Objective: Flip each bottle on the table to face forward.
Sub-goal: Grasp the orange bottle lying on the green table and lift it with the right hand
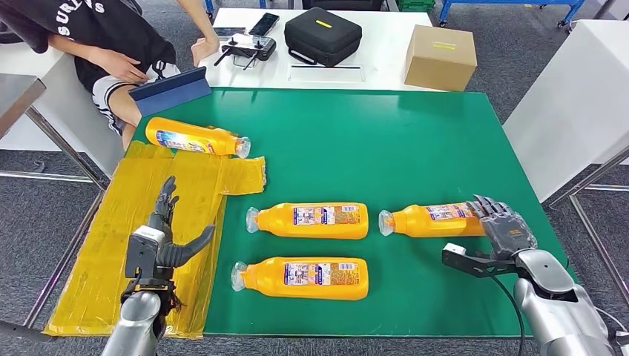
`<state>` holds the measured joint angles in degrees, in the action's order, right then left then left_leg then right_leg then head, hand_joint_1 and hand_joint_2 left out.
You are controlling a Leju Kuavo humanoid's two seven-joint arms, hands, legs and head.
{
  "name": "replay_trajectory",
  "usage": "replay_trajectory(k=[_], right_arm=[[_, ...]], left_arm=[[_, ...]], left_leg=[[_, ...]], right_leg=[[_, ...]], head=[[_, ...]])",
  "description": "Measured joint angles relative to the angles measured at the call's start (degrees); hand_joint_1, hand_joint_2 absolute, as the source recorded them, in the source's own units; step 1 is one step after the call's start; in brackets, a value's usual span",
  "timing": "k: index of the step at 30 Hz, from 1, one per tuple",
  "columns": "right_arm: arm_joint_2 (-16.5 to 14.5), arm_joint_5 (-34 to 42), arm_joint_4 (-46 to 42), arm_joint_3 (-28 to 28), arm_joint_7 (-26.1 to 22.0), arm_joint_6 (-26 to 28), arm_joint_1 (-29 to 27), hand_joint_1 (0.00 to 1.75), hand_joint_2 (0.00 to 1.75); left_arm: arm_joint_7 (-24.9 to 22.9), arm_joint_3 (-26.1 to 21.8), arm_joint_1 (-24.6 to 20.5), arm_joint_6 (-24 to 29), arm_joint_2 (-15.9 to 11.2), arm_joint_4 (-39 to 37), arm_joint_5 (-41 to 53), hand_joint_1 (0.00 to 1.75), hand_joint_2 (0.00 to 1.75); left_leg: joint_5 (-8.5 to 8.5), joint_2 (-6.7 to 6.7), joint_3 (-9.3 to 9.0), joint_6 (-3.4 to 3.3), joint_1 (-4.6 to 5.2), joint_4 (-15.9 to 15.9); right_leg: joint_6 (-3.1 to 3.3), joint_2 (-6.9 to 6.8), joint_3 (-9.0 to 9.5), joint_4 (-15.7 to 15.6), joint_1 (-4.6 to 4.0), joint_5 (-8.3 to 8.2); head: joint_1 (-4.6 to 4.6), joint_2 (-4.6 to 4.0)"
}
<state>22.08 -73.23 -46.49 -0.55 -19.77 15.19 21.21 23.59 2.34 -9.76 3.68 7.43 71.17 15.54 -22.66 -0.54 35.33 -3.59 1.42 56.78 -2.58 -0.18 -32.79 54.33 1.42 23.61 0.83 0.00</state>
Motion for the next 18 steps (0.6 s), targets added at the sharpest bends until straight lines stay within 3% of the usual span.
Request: replay_trajectory(k=[18], right_arm=[[-5.2, -3.1, 3.5, -2.9, 2.1, 3.6, 3.9, 0.00, 1.75]], left_arm=[[-0.6, -0.5, 1.4, 1.0, 0.0, 0.3, 0.7, 0.00, 1.75]], left_leg=[[0.03, -0.01, -0.01, -0.02, 0.00, 0.0]], right_leg=[[-0.01, 0.01, 0.01, 0.0, 0.01, -0.02]], head=[[-0.01, 0.00]])
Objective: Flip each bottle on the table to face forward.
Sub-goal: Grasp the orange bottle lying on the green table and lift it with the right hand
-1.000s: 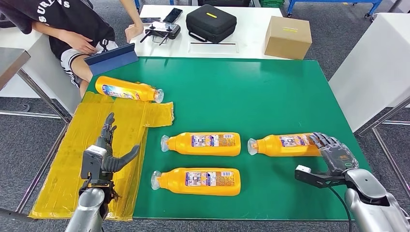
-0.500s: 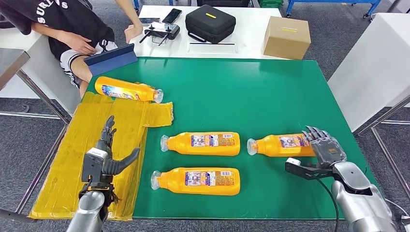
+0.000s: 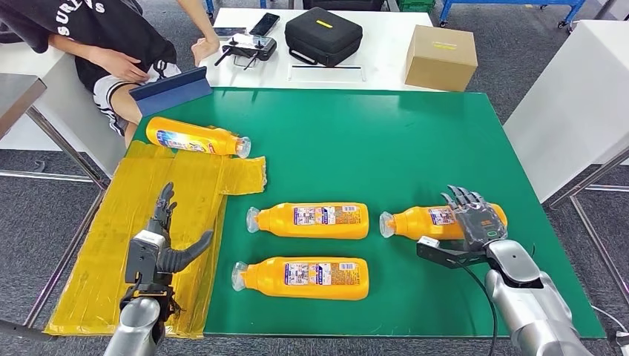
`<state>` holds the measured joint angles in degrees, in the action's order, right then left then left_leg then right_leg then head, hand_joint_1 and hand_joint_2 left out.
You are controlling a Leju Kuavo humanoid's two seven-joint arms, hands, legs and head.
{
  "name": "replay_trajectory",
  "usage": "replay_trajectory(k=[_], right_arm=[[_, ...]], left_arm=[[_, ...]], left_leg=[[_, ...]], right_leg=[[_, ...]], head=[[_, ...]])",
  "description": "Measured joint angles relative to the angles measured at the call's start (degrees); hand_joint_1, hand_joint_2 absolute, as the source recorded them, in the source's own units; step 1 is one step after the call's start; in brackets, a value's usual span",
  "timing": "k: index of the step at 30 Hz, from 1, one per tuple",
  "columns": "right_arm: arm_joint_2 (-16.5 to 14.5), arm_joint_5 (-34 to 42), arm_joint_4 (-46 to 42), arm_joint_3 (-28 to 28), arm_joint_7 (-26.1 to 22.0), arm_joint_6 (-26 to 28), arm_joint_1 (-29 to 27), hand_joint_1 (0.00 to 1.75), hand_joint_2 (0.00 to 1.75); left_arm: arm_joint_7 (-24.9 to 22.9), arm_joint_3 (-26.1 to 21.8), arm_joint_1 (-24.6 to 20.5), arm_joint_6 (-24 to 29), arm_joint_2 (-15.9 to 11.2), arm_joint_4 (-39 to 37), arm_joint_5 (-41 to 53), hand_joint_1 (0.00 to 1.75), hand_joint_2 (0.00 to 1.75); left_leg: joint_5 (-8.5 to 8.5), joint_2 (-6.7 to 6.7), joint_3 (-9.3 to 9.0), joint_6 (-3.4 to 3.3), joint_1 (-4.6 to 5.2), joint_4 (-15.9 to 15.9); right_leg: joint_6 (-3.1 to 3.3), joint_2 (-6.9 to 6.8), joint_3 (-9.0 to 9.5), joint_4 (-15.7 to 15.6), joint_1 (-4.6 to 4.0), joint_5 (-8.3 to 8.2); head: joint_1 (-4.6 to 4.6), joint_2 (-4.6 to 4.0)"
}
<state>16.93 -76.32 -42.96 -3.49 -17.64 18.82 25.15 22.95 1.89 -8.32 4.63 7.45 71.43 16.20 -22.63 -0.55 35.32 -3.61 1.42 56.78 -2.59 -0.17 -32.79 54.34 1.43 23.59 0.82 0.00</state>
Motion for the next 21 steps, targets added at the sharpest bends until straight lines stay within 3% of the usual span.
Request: replay_trajectory(k=[8, 21], right_arm=[[-0.7, -0.9, 1.8, -0.8, 0.0, -0.8, 1.7, 0.00, 1.75], [-1.3, 1.0, 12.3, -1.6, 5.9, -10.7, 9.1, 0.00, 1.75]], left_arm=[[0.0, 0.0, 0.7, 0.4, 0.0, 0.0, 0.0, 0.00, 1.75], [-0.2, -0.1, 1.3, 0.5, 0.1, 0.5, 0.5, 0.00, 1.75]], left_leg=[[0.00, 0.13, -0.05, 0.00, 0.00, 0.0], [-0.08, 0.20, -0.80, -0.03, 0.00, 0.0]], right_leg=[[0.00, 0.06, 0.01, 0.0, 0.00, -0.02], [0.08, 0.20, 0.06, -0.2, 0.02, 0.12]], head=[[0.00, 0.00], [0.01, 0.00]])
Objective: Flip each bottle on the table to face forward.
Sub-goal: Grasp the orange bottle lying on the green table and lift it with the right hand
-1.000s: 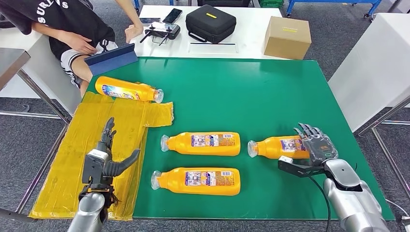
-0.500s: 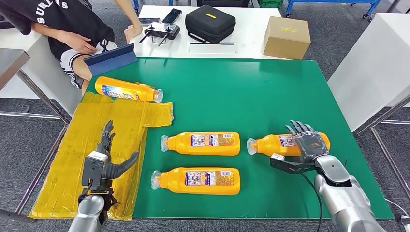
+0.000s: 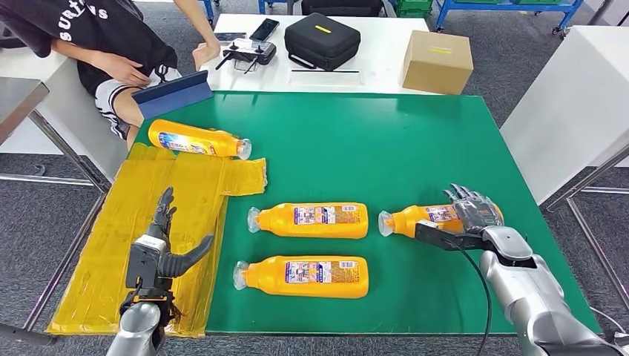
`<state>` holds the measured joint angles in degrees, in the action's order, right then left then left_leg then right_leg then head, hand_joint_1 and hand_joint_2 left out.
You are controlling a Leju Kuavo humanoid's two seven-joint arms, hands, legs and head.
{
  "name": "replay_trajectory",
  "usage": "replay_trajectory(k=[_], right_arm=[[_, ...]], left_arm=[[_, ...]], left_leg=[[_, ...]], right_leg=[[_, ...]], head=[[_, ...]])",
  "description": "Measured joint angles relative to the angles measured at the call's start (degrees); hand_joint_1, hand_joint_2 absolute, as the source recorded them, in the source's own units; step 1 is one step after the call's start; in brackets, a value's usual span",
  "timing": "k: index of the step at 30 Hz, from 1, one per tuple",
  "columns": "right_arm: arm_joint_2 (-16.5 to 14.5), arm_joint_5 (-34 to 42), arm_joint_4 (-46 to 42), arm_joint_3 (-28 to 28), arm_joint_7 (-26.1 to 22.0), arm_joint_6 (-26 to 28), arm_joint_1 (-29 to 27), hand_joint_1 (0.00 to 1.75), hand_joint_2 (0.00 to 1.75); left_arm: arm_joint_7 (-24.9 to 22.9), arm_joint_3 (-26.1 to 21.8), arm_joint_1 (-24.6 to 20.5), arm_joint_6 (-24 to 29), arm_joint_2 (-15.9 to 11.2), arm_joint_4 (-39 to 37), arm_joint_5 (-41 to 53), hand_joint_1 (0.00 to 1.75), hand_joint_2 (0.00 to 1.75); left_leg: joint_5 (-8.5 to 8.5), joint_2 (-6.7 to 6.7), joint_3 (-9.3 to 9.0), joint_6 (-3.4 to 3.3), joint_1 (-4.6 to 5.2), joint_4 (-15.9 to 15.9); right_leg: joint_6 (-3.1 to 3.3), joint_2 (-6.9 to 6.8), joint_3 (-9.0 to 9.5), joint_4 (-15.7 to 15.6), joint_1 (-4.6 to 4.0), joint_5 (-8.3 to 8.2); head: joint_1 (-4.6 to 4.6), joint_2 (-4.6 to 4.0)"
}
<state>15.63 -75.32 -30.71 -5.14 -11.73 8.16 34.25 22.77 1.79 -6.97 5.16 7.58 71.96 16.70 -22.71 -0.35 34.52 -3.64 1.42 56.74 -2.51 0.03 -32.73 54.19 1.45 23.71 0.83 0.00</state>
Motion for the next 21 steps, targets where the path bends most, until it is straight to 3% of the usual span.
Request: replay_trajectory(k=[13, 17, 20, 21], right_arm=[[0.4, 0.1, 4.5, 0.0, 2.2, -2.1, 2.3, 0.04, 1.75], [0.6, 0.4, 5.2, 0.0, 2.0, -3.3, 2.6, 1.46, 1.75], [0.7, 0.6, 5.7, 0.0, 1.9, -4.3, 2.6, 1.73, 1.75], [0.8, 0.6, 5.9, 0.0, 1.9, -4.3, 2.6, 1.75, 1.75]], left_arm=[[-0.1, 0.0, 0.8, 0.0, 0.0, 0.3, 0.0, 0.00, 1.75], [-0.1, 0.0, 0.9, 0.0, 0.0, 0.4, 0.0, 0.00, 1.75], [-0.1, 0.0, 0.8, 0.0, 0.1, 0.5, 0.0, 0.00, 1.75], [-0.1, 0.0, 0.8, 0.0, 0.1, 0.5, 0.0, 0.00, 1.75]], left_leg=[[0.14, -0.12, -0.09, -0.21, 0.00, 0.0], [0.15, -0.19, -0.15, -0.25, -0.01, 0.0], [0.11, -0.16, -0.25, -0.30, -0.04, 0.0], [0.11, -0.16, -0.25, -0.32, -0.04, 0.0]], right_leg=[[-0.08, -0.04, 0.33, -0.3, 0.02, -0.13], [-0.07, -0.07, 0.46, -0.4, 0.02, -0.13], [-0.07, -0.06, 0.58, -0.5, 0.01, -0.14], [-0.07, -0.06, 0.58, -0.5, 0.02, -0.14]], head=[[0.00, 0.00], [0.00, 0.00], [0.01, 0.00], [0.01, 0.00]])
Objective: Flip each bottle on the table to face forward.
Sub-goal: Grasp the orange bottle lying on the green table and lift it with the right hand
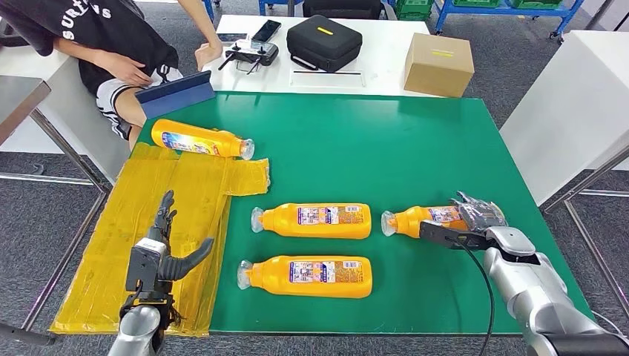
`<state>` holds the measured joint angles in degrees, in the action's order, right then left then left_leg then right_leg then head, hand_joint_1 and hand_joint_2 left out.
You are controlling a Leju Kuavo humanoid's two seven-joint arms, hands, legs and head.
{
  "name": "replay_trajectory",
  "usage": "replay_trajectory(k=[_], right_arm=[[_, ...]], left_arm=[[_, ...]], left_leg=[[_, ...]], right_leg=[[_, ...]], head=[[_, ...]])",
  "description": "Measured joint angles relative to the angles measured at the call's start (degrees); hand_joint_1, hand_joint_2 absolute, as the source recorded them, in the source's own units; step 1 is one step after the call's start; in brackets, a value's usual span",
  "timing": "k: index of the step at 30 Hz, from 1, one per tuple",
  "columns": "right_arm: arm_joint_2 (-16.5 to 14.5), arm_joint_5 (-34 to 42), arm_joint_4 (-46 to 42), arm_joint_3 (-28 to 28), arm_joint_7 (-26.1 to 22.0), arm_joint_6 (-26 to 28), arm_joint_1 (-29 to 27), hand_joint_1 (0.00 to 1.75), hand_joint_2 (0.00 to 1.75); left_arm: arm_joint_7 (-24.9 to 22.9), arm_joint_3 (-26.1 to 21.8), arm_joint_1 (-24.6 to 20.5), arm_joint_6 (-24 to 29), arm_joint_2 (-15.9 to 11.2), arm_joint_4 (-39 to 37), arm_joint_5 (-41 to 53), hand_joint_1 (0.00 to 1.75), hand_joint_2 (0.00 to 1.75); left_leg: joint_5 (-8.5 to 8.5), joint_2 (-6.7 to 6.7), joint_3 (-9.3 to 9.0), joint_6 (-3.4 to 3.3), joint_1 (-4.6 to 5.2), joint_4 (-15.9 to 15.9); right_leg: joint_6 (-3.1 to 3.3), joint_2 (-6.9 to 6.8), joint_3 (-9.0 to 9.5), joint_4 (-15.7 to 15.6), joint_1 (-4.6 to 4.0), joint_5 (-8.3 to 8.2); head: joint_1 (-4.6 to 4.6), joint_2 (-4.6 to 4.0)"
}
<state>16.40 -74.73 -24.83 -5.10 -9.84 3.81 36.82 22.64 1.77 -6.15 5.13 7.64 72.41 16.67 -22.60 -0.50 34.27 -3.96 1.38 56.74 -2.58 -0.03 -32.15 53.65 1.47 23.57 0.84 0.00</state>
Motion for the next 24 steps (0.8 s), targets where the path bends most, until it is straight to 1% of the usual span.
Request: replay_trajectory(k=[6, 18, 21, 24], right_arm=[[0.4, 0.1, 0.4, 0.0, -0.1, -0.3, 0.1, 1.75, 1.75], [0.5, 0.6, 0.4, 0.0, -0.3, -0.1, 0.1, 1.75, 1.75], [0.5, 0.7, 0.4, 0.0, -0.3, 1.3, 0.0, 1.75, 1.75], [0.4, 0.6, 0.2, 0.0, 0.8, 5.2, -0.5, 1.75, 1.75]], left_arm=[[0.0, 0.0, -0.2, -0.1, 0.1, 0.0, 0.0, 0.00, 1.75], [-0.2, 0.0, -0.6, -0.1, 0.3, 0.0, 0.0, 0.00, 1.75], [-0.2, 0.0, -0.7, -0.1, 0.3, 0.0, -0.1, 0.00, 1.75], [-0.5, 0.0, -0.6, 0.0, 0.4, 0.2, -0.1, 0.00, 1.75]], left_leg=[[0.08, -0.08, 0.01, -0.12, 0.02, 0.0], [0.02, -0.08, 0.01, -0.05, 0.00, 0.0], [0.02, -0.08, 0.02, -0.05, -0.01, 0.0], [0.01, -0.06, 0.08, -0.04, 0.00, 0.0]], right_leg=[[-0.05, -0.03, 0.04, 0.0, 0.02, -0.09], [-0.12, -0.03, 0.04, 0.0, -0.01, -0.07], [-0.12, -0.03, 0.05, 0.0, -0.01, -0.07], [-0.13, -0.02, 0.15, 0.0, -0.01, -0.09]], head=[[0.00, 0.00], [-0.01, 0.00], [0.00, 0.00], [-0.01, 0.00]])
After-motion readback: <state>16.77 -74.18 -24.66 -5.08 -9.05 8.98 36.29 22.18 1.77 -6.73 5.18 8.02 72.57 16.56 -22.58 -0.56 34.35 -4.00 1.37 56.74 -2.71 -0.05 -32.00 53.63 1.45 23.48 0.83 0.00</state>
